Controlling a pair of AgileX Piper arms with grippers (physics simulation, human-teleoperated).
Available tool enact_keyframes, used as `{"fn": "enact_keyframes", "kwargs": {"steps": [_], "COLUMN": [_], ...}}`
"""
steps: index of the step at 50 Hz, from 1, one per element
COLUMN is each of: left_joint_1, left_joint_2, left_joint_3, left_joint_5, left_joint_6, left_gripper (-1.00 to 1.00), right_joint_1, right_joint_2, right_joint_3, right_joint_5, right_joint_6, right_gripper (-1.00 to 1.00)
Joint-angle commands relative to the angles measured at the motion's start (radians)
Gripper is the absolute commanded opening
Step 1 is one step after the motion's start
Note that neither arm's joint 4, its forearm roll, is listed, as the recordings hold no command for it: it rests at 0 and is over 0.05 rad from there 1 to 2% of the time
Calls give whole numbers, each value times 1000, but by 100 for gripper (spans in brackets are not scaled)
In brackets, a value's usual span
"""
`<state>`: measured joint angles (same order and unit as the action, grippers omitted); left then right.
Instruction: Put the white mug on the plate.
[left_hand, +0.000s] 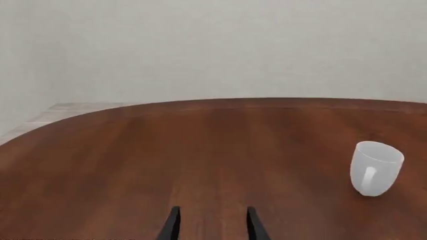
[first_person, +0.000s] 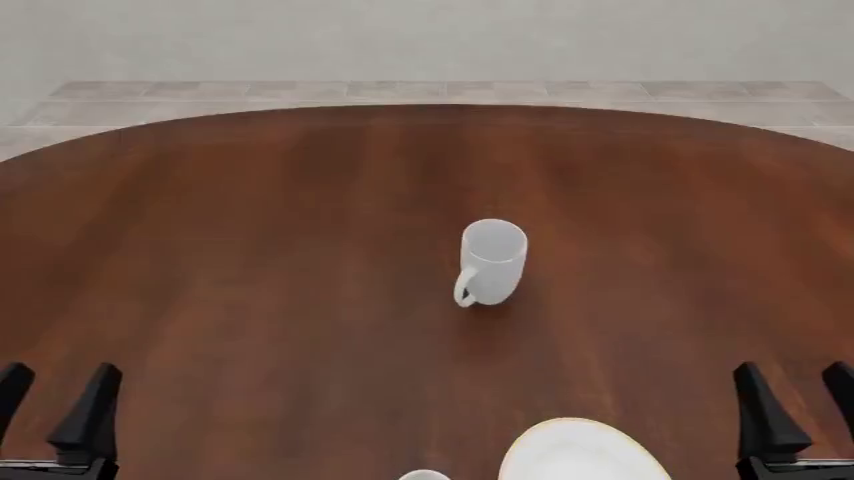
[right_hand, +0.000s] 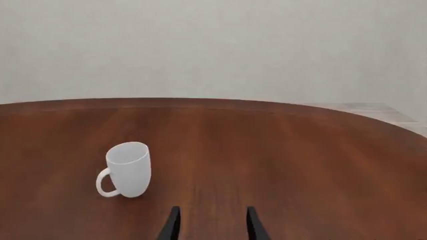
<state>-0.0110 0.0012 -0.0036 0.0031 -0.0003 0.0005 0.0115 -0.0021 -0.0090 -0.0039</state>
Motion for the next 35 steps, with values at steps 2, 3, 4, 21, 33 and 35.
{"fn": "enact_keyframes", "kwargs": {"steps": [2,3,4,21,33,35], "left_joint_1": [11,11,11,12,-13,-35], "left_joint_2": [6,0,2,4,103,112], "left_joint_3": [-2,3,3,1,3,-40], "left_joint_5": [-3,-2,-3,-4,-49,-30], "left_joint_6": [0,1,0,1,-16,-38], "left_gripper": [100,100,100,100,100,100], "right_joint_1": [0,0,0,0,0,0], "right_joint_2": [-6,-6,-6,-6,-1,-1], "right_joint_3": [-2,-1,-1,-2,0,0], "right_joint_5": [8,8,8,9,2,2], "right_joint_6": [3,3,3,2,3,3], "right_gripper": [100,100,100,100,100,100]}}
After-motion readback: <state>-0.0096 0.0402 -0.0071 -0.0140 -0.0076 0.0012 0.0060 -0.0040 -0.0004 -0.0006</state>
